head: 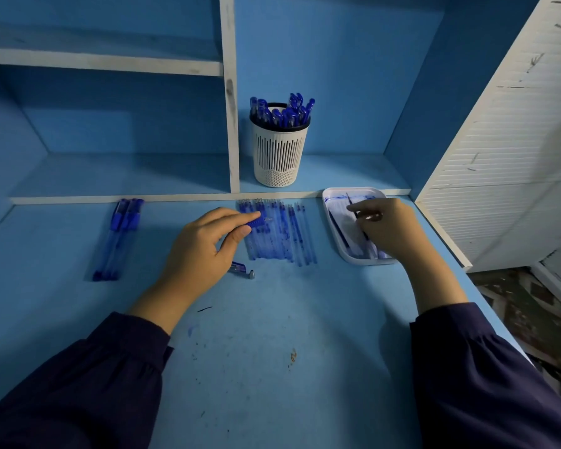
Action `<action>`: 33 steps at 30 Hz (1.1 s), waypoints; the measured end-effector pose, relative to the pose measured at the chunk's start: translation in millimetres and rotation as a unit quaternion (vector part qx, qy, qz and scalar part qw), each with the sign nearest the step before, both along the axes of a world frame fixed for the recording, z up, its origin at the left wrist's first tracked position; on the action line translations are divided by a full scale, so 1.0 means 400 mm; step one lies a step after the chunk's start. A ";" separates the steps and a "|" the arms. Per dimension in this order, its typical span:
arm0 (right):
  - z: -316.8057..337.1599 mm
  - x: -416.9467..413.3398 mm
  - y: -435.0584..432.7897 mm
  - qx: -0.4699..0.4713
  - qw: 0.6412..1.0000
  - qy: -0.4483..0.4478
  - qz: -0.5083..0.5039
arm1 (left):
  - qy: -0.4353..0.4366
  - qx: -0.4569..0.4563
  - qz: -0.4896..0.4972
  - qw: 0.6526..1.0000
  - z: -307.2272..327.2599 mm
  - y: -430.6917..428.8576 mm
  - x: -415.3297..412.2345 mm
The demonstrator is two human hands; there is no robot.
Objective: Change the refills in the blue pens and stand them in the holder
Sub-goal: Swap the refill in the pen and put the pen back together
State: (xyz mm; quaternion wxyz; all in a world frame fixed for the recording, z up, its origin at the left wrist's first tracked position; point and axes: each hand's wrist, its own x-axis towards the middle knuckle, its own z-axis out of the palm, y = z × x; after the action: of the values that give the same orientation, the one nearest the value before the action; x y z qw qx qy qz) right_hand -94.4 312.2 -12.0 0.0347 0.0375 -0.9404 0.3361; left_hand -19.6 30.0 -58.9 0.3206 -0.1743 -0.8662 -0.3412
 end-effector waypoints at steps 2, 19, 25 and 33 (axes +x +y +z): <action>0.010 0.013 -0.008 -0.086 0.996 0.011 0.000 | 0.005 0.006 0.001 1.000 0.001 0.001 0.002; -0.008 0.104 -0.209 -0.575 0.817 0.006 -0.033 | 0.011 0.040 -0.022 0.999 0.011 0.006 0.020; -0.011 0.104 -0.215 -0.573 0.818 0.024 -0.038 | 0.017 0.043 -0.029 0.999 0.013 0.008 0.023; -0.014 0.102 -0.210 -0.579 0.814 0.023 -0.037 | 0.013 0.043 -0.034 0.998 0.014 0.005 0.022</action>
State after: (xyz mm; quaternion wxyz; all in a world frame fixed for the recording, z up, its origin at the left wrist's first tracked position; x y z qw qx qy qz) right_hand -53.5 228.3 -17.6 0.0837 -0.0164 -0.5715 0.8161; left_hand -10.9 31.9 -53.5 0.3278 -0.1937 -0.8399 -0.3867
